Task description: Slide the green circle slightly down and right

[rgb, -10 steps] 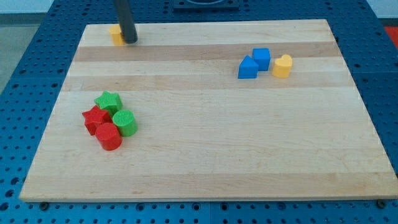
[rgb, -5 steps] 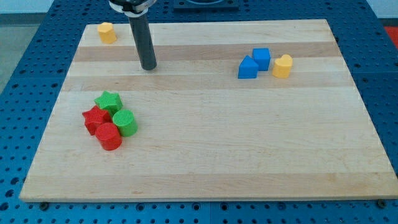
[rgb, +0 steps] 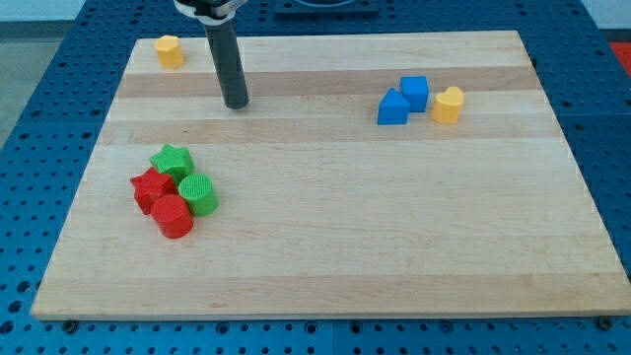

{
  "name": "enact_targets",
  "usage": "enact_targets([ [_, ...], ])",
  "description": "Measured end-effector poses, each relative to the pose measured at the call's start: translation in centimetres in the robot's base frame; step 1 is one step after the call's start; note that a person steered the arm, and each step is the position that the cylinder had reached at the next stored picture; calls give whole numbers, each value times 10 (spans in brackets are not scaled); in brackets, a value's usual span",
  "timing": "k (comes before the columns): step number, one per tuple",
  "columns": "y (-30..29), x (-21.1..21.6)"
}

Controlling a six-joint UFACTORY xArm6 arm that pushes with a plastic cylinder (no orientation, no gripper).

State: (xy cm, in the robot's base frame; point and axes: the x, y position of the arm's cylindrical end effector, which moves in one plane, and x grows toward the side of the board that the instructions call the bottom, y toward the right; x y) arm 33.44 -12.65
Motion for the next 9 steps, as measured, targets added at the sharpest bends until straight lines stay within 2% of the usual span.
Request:
enact_targets([
  [6, 0, 20],
  [7, 13, 23],
  [9, 93, 52],
])
